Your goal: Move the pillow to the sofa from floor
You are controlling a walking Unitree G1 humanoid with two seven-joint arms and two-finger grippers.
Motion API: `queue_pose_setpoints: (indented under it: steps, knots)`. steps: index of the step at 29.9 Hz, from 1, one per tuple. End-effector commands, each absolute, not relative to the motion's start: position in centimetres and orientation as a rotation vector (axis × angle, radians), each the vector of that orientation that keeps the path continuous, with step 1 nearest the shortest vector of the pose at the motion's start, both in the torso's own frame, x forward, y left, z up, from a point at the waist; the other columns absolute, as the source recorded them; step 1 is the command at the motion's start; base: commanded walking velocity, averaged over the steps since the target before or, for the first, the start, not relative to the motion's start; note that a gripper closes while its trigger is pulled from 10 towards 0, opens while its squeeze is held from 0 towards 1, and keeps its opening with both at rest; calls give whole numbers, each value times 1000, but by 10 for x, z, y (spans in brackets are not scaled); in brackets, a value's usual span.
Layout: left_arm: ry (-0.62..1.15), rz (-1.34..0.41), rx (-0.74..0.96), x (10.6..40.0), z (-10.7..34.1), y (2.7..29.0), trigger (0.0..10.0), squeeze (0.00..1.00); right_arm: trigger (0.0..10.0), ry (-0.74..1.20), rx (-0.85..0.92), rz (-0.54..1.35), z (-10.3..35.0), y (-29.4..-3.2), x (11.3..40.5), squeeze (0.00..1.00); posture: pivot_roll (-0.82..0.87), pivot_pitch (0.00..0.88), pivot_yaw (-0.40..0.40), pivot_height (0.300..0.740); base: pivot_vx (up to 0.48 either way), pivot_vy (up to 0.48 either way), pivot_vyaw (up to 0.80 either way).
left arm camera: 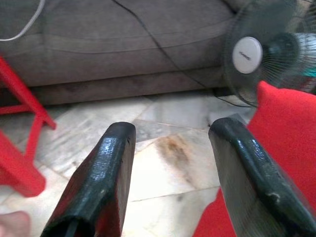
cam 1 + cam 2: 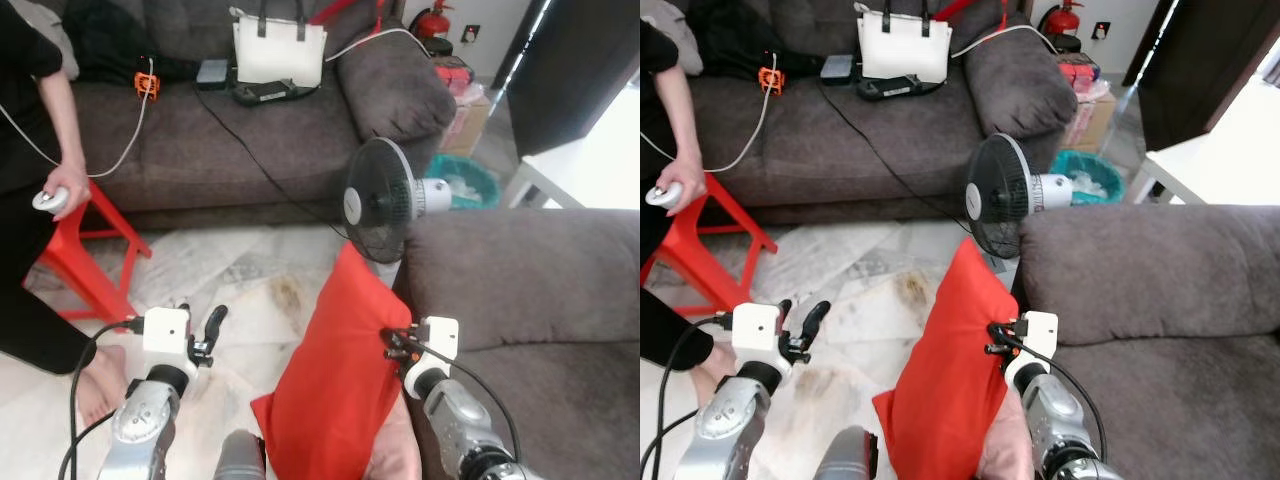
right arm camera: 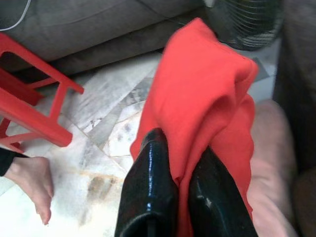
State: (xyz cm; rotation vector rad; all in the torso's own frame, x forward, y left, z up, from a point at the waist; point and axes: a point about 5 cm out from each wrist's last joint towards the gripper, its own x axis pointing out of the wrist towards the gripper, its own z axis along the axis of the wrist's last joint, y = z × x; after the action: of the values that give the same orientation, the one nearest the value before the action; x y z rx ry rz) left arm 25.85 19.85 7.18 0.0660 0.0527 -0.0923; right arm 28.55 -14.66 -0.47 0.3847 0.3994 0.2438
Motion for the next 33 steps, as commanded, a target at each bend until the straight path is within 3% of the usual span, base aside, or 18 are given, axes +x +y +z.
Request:
queue_pose_setpoints:
  steps: [1, 24, 33]
  knots:
    - [60, -103, 74, 258, 72, 197, 10000, 0, 10000, 293, 369, 216, 12, -158, 297, 0, 219, 71, -98, 677, 0, 0, 0]
    - [63, -110, 79, 258, 72, 197, 10000, 0, 10000, 284, 354, 184, 14, -163, 299, 0, 223, 63, -95, 677, 0, 0, 0]
    - [62, -107, 77, 259, 72, 196, 10000, 0, 10000, 270, 358, 178, 15, -166, 300, 0, 225, 62, -99, 720, 0, 0, 0]
